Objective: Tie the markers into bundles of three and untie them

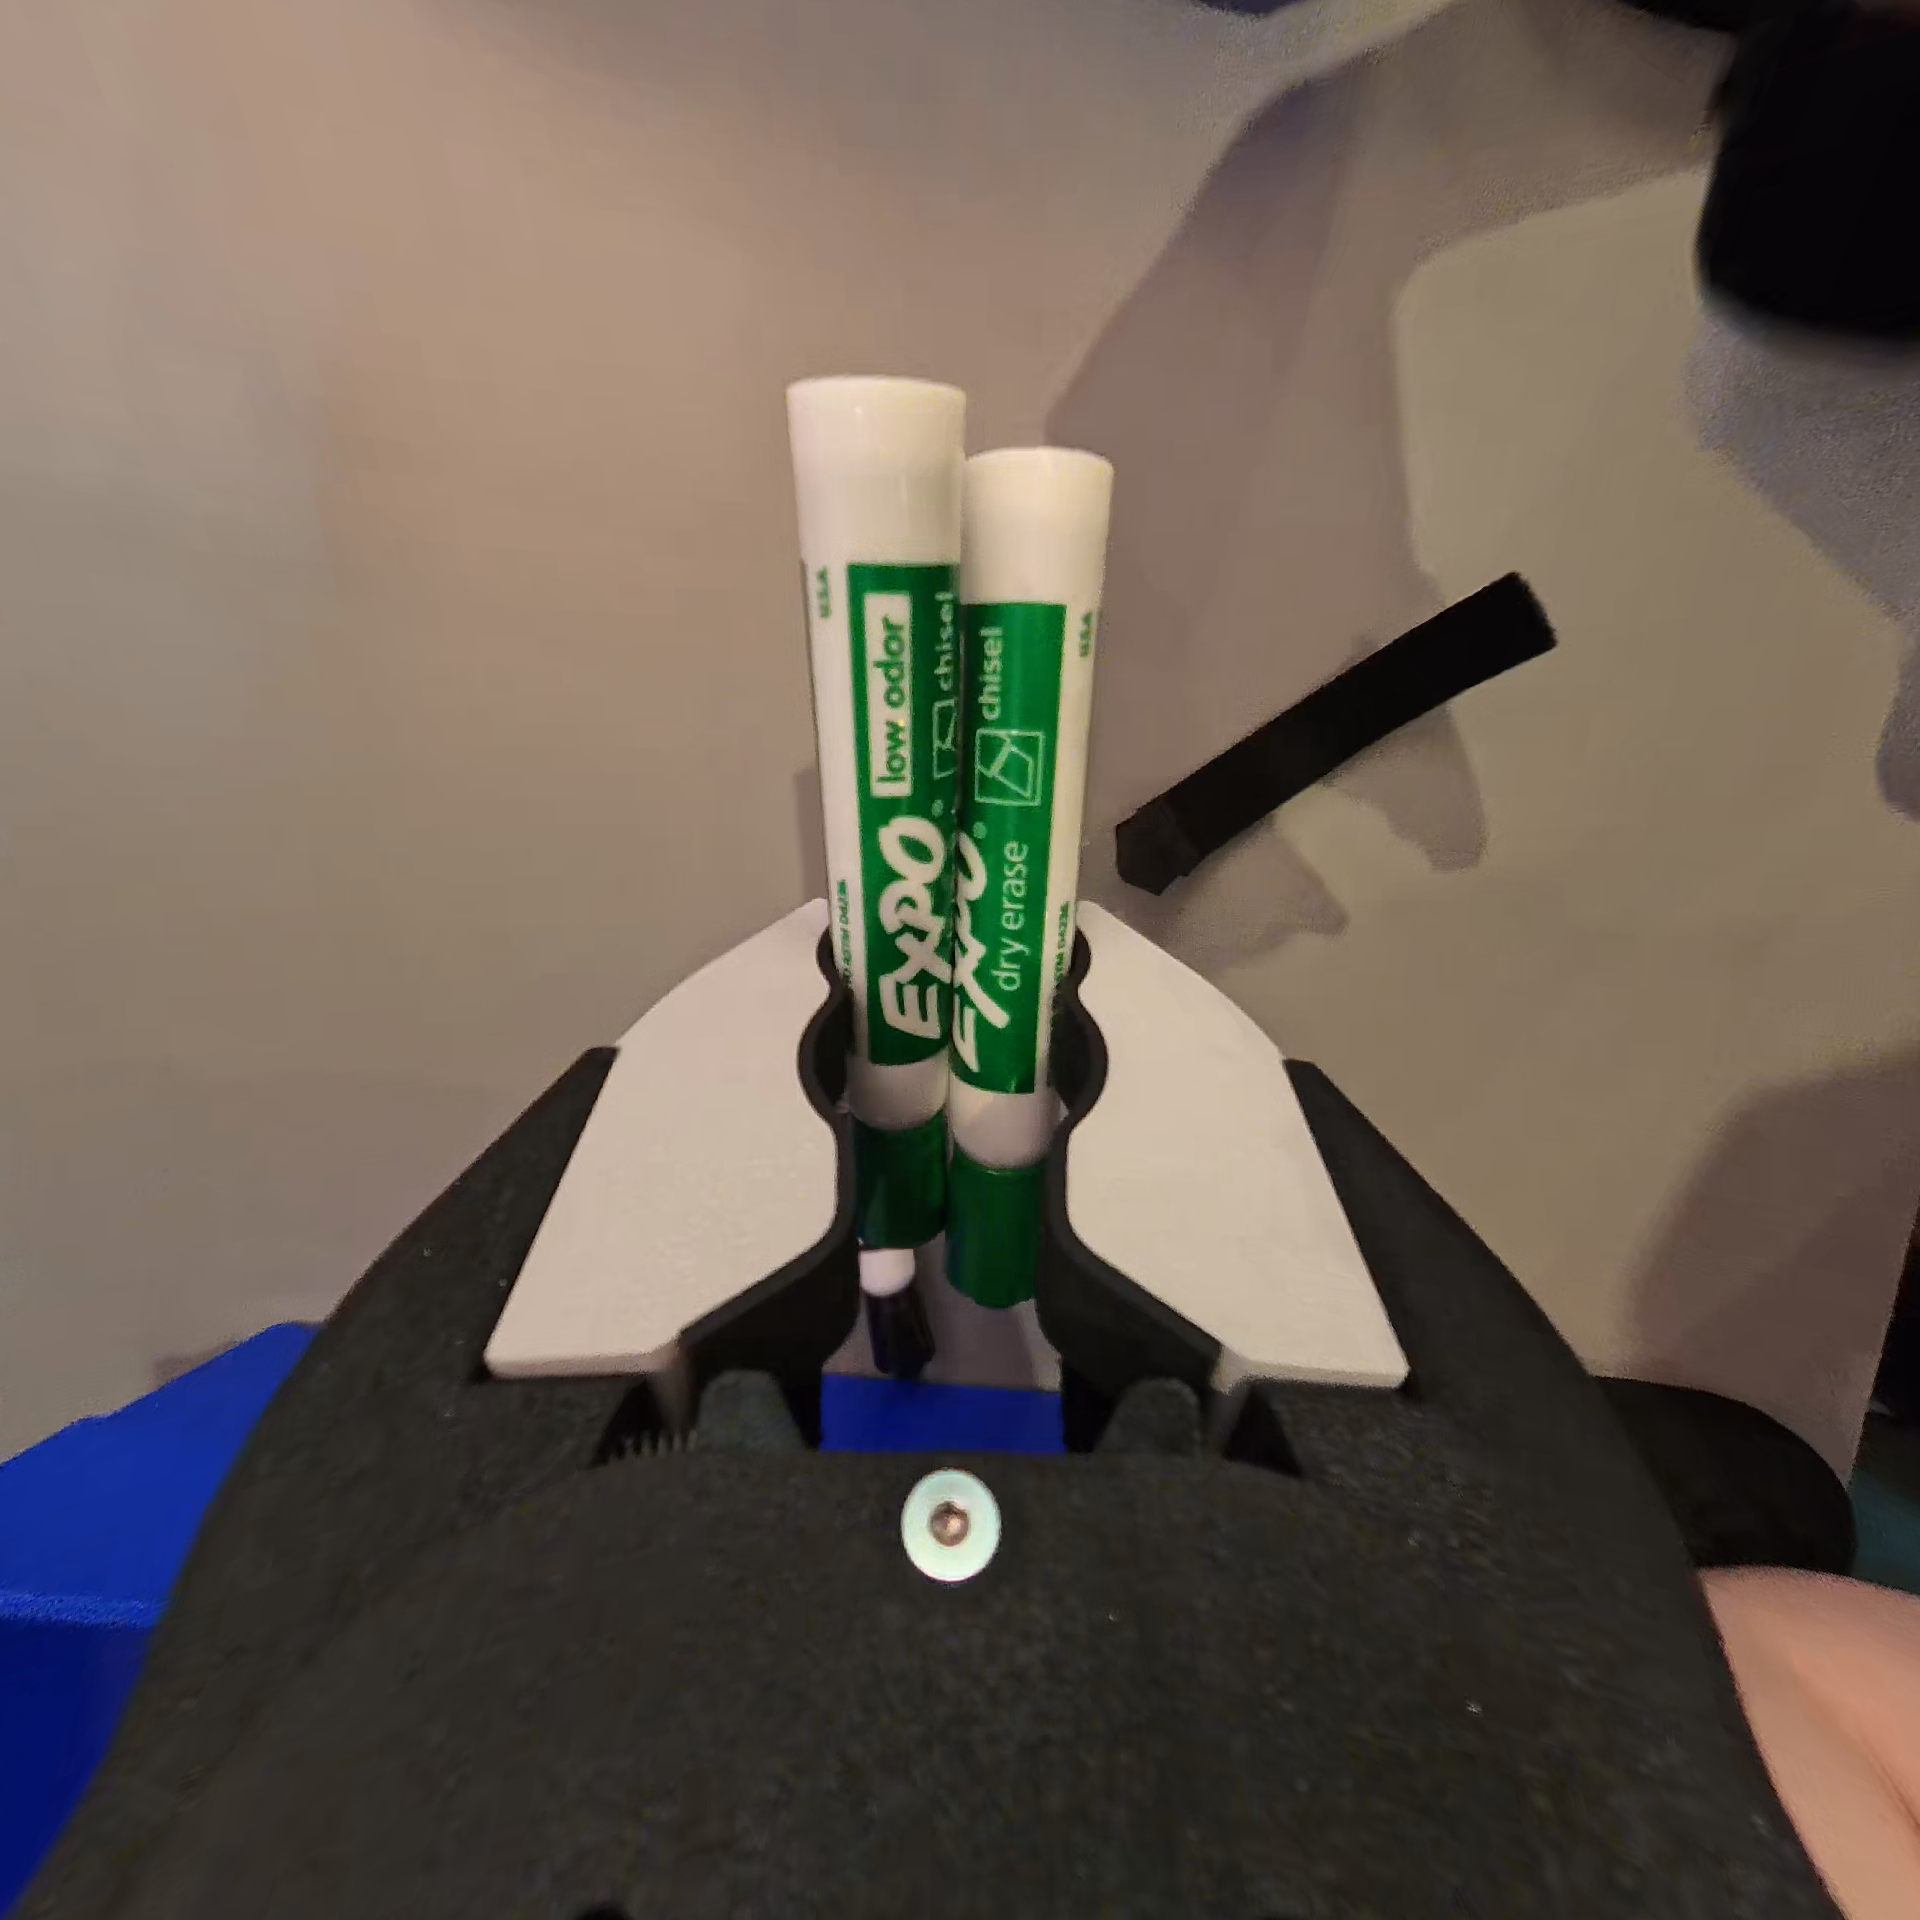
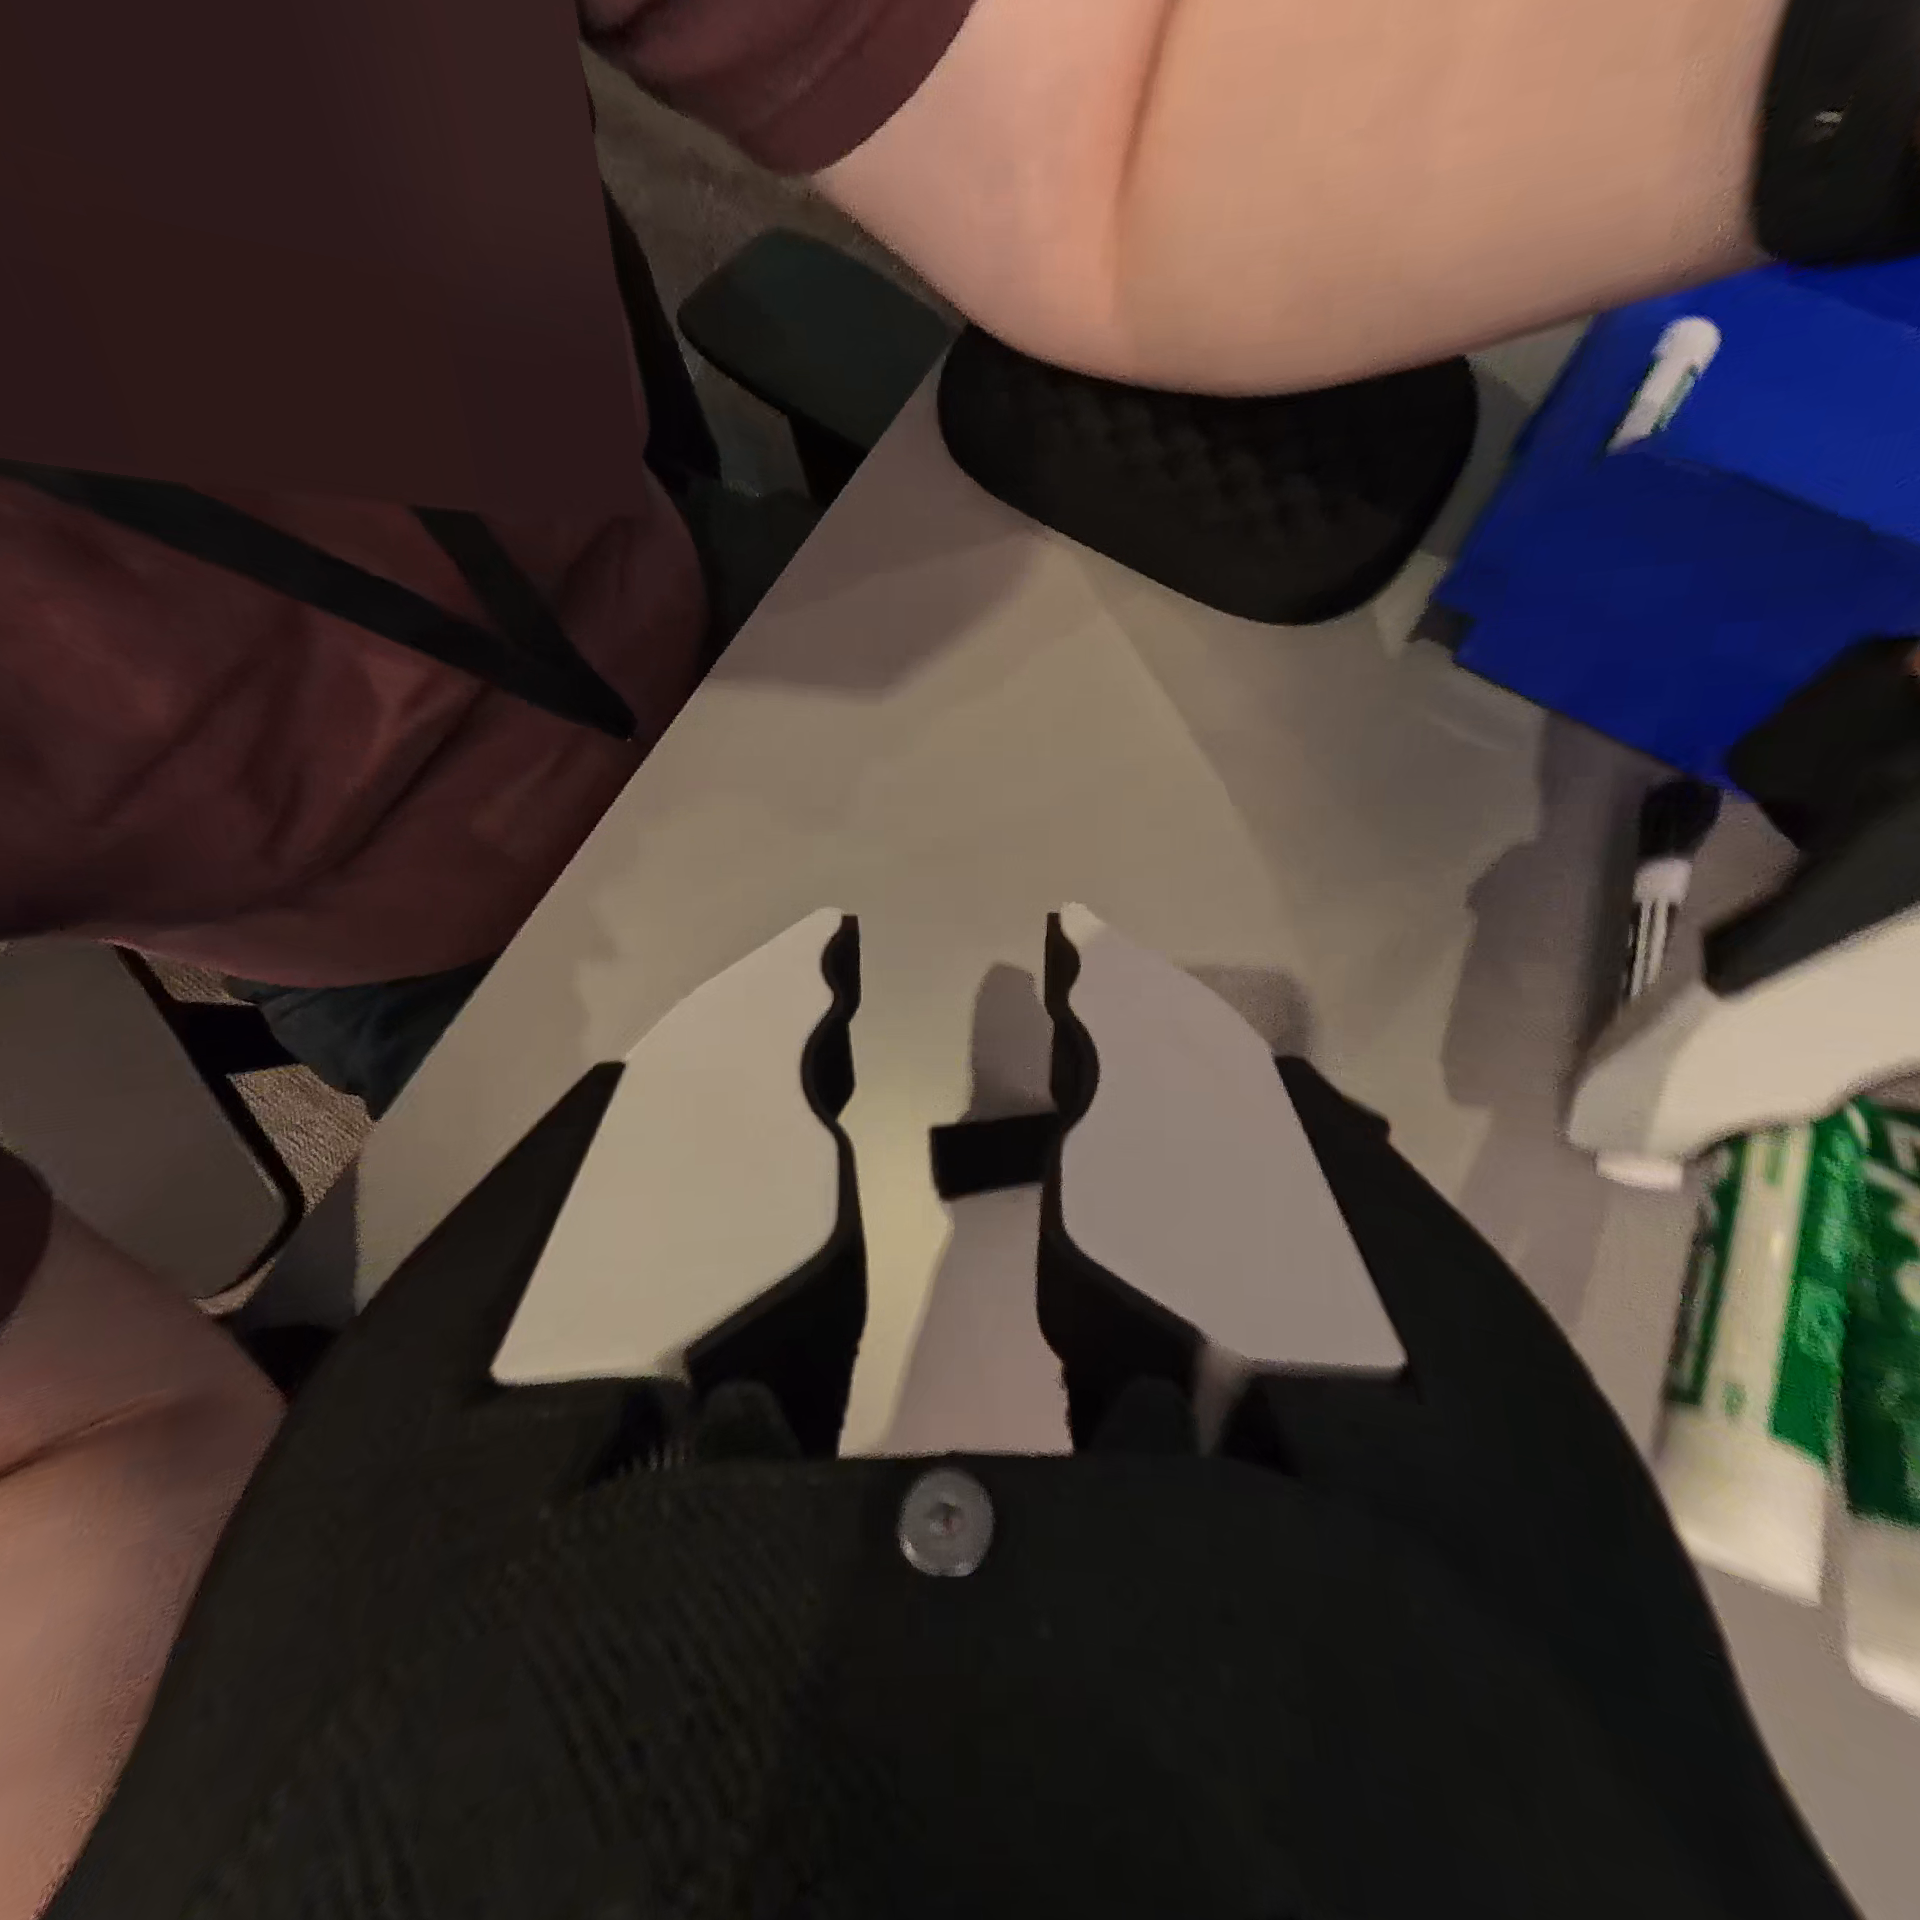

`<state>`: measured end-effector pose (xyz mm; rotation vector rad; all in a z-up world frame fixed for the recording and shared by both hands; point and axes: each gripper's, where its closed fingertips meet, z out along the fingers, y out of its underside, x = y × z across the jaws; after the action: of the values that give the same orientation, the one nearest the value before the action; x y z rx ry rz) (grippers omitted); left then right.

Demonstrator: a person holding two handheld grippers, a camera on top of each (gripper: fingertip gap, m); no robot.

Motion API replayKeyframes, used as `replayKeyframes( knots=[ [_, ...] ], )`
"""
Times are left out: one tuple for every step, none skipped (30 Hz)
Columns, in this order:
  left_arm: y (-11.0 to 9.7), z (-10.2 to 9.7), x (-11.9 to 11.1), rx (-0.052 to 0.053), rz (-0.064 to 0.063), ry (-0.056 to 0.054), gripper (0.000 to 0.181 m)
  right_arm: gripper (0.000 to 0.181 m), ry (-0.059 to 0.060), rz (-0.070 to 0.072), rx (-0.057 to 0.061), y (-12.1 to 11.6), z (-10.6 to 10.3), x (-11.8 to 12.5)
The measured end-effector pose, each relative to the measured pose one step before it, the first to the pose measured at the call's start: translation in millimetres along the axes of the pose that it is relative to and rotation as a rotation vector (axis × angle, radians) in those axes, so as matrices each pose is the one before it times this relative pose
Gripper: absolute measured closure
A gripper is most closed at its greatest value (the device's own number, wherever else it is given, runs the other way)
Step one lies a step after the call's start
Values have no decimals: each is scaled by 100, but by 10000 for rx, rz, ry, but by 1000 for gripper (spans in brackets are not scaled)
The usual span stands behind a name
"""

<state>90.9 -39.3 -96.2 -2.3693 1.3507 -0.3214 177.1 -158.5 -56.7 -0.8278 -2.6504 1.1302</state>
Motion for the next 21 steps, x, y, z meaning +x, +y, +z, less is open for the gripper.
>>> replayKeyframes(
  knots=[
    [165, -243, 8, -69, -67, -33, 145, 147, 14, -243, -117, -184, 902, 274],
    [414, -162, -75, -175, -47, -80, 145, 147, 163, -244, -93, -105, 897, 586],
    [644, -130, -314, -282, -9, -217, 145, 150, 139, -190, -102, 129, 798, 579],
    [772, -126, -383, -309, -58, -225, 144, 156, 35, -131, -138, 396, 610, 394],
    [856, -119, -295, -320, -148, -109, 144, 160, -3, -81, -47, 438, 367, 292],
    [754, -146, -367, -227, -164, -124, 144, 162, -53, 5, 131, 358, 102, 198],
    [599, -156, -394, -164, -170, -133, 144, 164, -123, 144, 274, 295, -159, 157],
    [491, -157, -359, -130, -145, -128, 144, 166, -5, 260, 372, 243, -378, 418],
    [339, -178, -215, -75, -85, -74, 144, 167, 262, 273, 504, 120, -550, 905],
    [180, -190, -96, -18, -47, -41, 144, 168, 409, 237, 630, -23, -584, 1196],
    [89, -208, -105, 15, -32, -76, 144, 169, 540, 190, 644, -6, -536, 1431],
    [7, -246, -165, 51, -35, -128, 144, 169, 727, 138, 590, 130, -456, 1714],
    [20, -275, 42, 43, -71, 4, 144, 170, 644, 132, 442, 396, -280, 1571],
    [82, -271, 50, 3, -34, -21, 144, 172, 602, 154, 211, 695, -135, 1472],
    [108, -271, -164, -21, 7, -191, 144, 167, 833, 153, 123, 748, -47, 1779],
    [137, -253, -142, -43, -25, -168, 144, 159, 642, 165, 146, 581, 153, 1505],
    [67, -214, 102, -19, -37, 8, 144, 157, 368, 210, 57, 497, 315, 1115],
    [-9, -155, 213, 29, 30, 64, 144, 149, 301, 196, 40, 331, 443, 1004],
    [-64, -135, 123, 47, 73, -3, 144, 141, 62, 202, 60, 141, 589, 623],
    [-34, -98, 44, 4, 34, -37, 144, 140, -176, 227, -59, 172, 680, 263],
    [0, -58, 41, -17, 4, -27, 144, 139, -187, 205, -164, 264, 746, 173]
  ],
)
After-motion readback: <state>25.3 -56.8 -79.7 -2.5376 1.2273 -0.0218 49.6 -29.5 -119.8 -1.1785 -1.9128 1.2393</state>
